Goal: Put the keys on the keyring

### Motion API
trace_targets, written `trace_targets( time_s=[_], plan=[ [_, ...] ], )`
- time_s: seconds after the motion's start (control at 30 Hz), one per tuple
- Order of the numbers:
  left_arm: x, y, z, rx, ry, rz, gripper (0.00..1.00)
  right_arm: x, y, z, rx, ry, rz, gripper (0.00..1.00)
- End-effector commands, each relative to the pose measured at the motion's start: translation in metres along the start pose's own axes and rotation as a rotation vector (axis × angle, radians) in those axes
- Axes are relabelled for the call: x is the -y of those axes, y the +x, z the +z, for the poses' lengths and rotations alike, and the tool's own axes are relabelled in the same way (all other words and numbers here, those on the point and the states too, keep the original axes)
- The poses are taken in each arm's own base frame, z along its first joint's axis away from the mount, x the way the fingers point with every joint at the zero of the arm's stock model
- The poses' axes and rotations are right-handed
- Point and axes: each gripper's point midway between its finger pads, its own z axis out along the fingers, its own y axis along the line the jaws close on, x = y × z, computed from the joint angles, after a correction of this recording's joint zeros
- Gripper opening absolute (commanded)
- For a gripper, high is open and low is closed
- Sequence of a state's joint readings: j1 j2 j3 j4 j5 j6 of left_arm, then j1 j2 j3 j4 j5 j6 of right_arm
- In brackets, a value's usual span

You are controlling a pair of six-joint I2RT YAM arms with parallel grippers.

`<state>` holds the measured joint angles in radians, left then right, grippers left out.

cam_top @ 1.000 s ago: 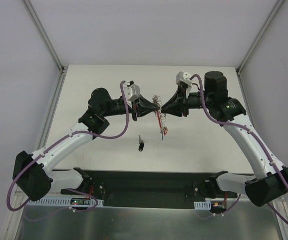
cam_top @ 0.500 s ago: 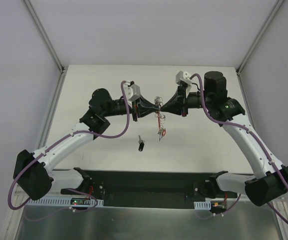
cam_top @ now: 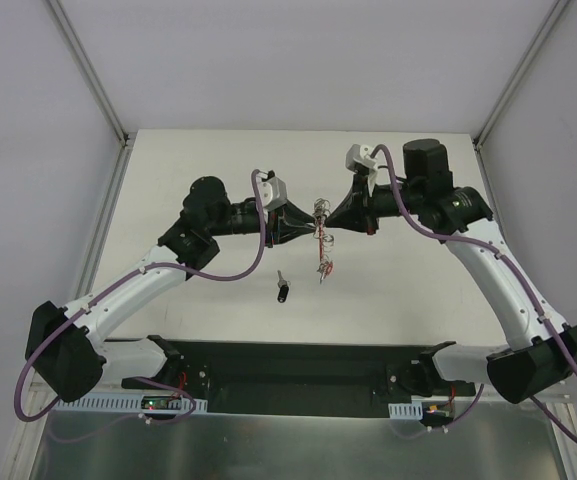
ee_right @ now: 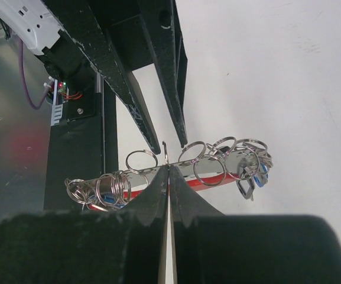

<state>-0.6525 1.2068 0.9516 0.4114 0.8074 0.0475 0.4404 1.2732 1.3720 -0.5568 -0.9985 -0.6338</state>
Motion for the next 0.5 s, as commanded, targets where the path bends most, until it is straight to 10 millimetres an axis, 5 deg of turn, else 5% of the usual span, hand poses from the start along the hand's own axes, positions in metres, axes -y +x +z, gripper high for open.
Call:
trace_targets(
  time_s=[0.0,0.47],
  plan=[
    [-0.002,-0.022,-0.005,0.018,-0.005,0.087,0.28,-0.01,-0.016,-0.009,-0.023,-0.002,-0.093,0.01],
    [-0.004,-0.018,-0.018,-0.026,-0.022,0.113,0.45,-0.015,-0.003,-0.002,-0.222,0.038,-0.159,0.01]
  ],
)
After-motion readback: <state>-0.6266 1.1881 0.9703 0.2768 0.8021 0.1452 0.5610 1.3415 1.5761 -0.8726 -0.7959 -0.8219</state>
